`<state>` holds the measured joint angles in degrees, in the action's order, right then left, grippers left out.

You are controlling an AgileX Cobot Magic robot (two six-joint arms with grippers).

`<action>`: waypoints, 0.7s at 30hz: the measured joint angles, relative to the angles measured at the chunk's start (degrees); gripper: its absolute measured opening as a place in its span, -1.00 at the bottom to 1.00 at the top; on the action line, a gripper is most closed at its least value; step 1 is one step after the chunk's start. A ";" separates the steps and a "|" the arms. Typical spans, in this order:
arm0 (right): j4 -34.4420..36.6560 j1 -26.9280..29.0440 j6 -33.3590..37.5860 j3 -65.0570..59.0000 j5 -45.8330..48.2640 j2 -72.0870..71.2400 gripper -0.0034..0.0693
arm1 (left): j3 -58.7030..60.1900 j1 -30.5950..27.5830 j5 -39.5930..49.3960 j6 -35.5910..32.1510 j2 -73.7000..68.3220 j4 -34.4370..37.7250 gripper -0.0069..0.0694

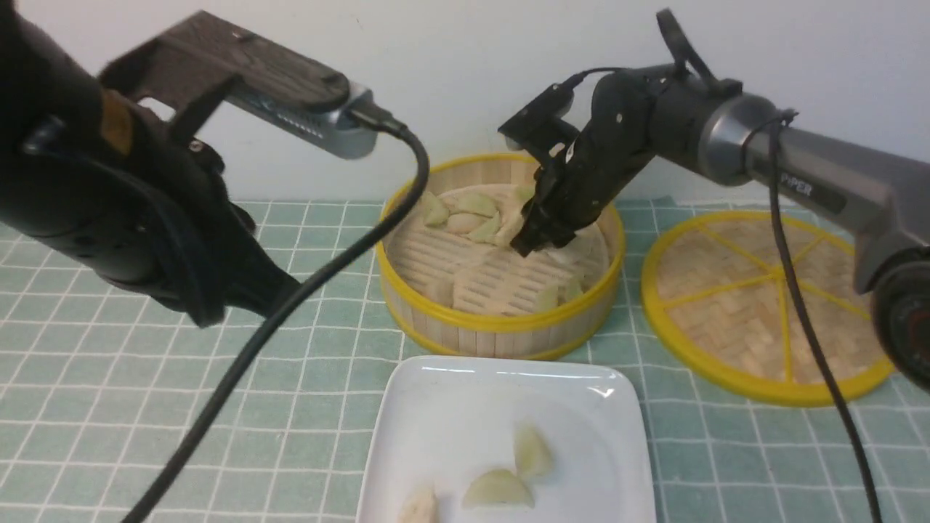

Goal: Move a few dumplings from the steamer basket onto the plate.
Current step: Use the right arm to grab a dumpling from inside the steamer, then use the right arm to put the dumpling into the plate

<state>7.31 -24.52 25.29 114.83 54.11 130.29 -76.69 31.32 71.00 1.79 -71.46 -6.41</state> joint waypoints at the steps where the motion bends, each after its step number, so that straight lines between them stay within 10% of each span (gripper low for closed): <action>1: -0.21 0.00 -1.31 0.00 0.41 -2.57 -0.44 | 0.00 0.00 0.41 0.06 1.56 -0.79 -0.83; 21: 11.31 -6.70 -6.57 -18.95 16.85 -28.11 -0.44 | 8.96 0.00 0.98 3.02 19.60 -3.76 -0.83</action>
<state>18.62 -31.23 18.72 95.89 70.97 102.18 -67.73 31.32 71.98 4.81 -51.86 -10.17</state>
